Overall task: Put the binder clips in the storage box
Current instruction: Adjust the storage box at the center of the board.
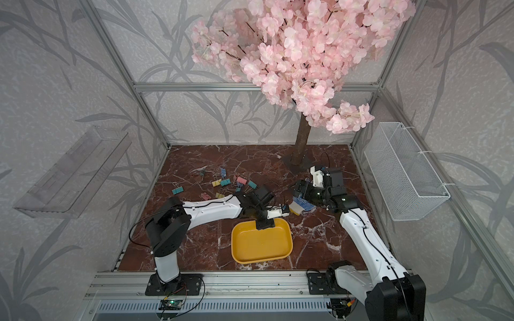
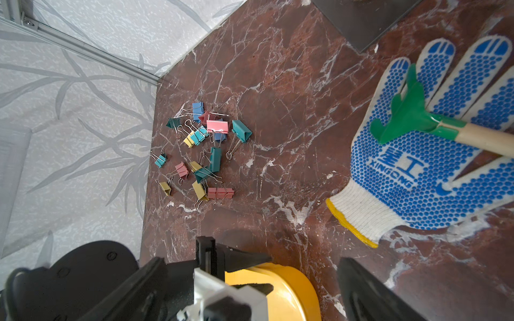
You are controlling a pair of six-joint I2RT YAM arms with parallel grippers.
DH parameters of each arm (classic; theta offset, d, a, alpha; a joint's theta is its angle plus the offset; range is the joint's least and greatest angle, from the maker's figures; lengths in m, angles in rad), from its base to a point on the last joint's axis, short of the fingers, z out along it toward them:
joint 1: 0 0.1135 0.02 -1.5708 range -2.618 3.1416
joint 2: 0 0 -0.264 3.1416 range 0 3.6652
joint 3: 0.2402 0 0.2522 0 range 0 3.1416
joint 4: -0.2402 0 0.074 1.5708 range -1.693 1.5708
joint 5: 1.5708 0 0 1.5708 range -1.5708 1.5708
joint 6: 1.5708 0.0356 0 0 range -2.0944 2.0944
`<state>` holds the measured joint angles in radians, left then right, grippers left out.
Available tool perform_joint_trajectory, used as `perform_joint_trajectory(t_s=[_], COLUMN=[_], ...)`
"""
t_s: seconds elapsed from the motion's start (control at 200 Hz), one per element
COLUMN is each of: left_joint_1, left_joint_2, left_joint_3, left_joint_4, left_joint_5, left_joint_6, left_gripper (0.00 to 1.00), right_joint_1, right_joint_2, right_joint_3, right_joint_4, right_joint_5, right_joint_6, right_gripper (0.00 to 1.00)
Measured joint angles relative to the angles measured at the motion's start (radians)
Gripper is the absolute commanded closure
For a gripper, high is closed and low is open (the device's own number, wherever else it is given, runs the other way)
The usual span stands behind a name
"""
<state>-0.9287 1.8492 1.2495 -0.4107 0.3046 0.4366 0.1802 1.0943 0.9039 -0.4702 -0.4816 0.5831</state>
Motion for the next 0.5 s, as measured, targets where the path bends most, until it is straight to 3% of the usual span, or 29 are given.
perform_joint_trajectory(t_s=[0.16,0.235,0.26,0.325,0.4,0.5], left_joint_1=[0.005,0.024,0.039,0.12,0.28,0.456], left_joint_2=[-0.148,-0.296,-0.352,-0.504,-0.652,-0.746], left_joint_3=[-0.042,-0.108,-0.134,-0.204,-0.273,-0.328], left_joint_4=[0.104,0.196,0.23,0.326,0.422,0.456], left_joint_5=[-0.036,-0.064,-0.069,-0.071,-0.094,-0.204], left_joint_6=[-0.063,-0.141,-0.175,-0.285,-0.435,-0.586], left_gripper=[0.21,0.02,0.0,0.0,0.0,0.0], right_joint_1=[0.056,0.106,0.124,0.182,0.264,0.384], right_joint_2=[0.041,0.065,0.074,0.106,0.164,0.272], right_joint_3=[0.063,0.089,0.095,0.114,0.141,0.19], right_joint_4=[-0.023,-0.029,-0.031,-0.032,-0.032,-0.033], right_joint_5=[0.045,0.075,0.087,0.118,0.166,0.243], right_joint_6=[-0.005,-0.011,-0.012,-0.017,-0.015,0.002], right_gripper=[0.01,0.01,0.01,0.01,0.01,0.01])
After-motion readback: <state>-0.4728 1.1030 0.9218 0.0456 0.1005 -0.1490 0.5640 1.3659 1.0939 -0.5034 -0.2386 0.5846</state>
